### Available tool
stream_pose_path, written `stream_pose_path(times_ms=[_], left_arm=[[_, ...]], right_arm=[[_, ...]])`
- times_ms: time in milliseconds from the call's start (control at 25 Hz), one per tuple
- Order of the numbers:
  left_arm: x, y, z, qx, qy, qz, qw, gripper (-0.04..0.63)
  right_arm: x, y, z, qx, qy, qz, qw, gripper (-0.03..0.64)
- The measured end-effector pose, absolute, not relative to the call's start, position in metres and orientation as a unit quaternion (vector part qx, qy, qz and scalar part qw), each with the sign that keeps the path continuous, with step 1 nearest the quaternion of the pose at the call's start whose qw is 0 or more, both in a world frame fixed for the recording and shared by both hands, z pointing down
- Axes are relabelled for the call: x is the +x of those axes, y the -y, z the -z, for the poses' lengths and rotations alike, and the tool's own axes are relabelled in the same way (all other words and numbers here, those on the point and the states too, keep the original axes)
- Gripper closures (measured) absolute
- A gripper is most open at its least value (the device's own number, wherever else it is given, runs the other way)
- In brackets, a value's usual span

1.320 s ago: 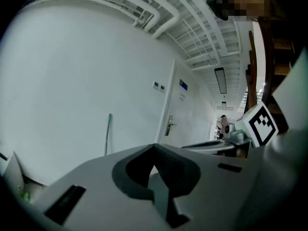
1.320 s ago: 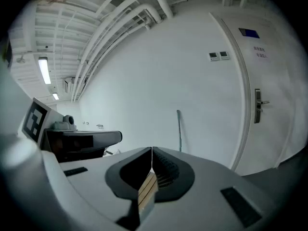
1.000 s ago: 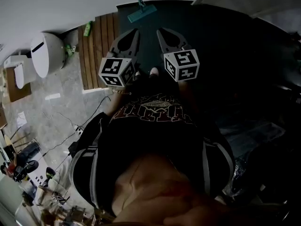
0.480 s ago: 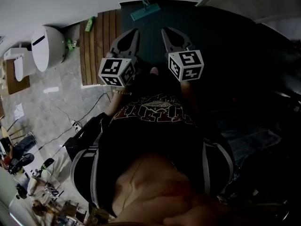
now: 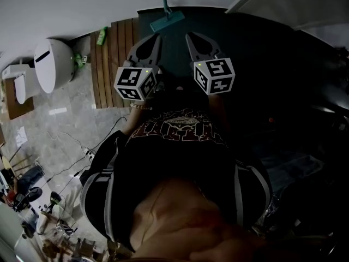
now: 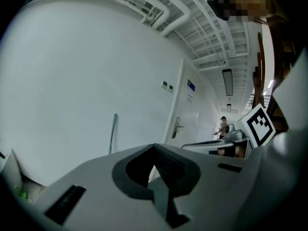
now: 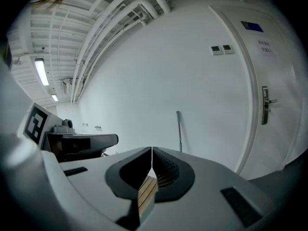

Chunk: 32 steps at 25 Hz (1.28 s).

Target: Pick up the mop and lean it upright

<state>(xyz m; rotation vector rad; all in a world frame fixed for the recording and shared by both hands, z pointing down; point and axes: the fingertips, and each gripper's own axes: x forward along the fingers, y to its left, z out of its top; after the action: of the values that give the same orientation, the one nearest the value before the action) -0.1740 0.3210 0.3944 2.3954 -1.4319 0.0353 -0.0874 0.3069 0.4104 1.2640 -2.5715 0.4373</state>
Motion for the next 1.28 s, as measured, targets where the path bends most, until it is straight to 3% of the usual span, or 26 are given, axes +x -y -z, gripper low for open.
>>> stream_pose_path(times_ms=[800, 1280], left_arm=[[-0.249, -0.208, -0.401, 0.868, 0.464, -0.034, 0.175, 0.558], [-0.247, -0.14, -0.407, 0.86, 0.475, -0.035, 0.185, 0.558]], right_arm=[[-0.165, -0.193, -0.411, 0.472, 0.862, -0.149, 0.115, 0.597], [-0.169, -0.122, -0.418, 0.453, 0.869, -0.158, 0.122, 0.597]])
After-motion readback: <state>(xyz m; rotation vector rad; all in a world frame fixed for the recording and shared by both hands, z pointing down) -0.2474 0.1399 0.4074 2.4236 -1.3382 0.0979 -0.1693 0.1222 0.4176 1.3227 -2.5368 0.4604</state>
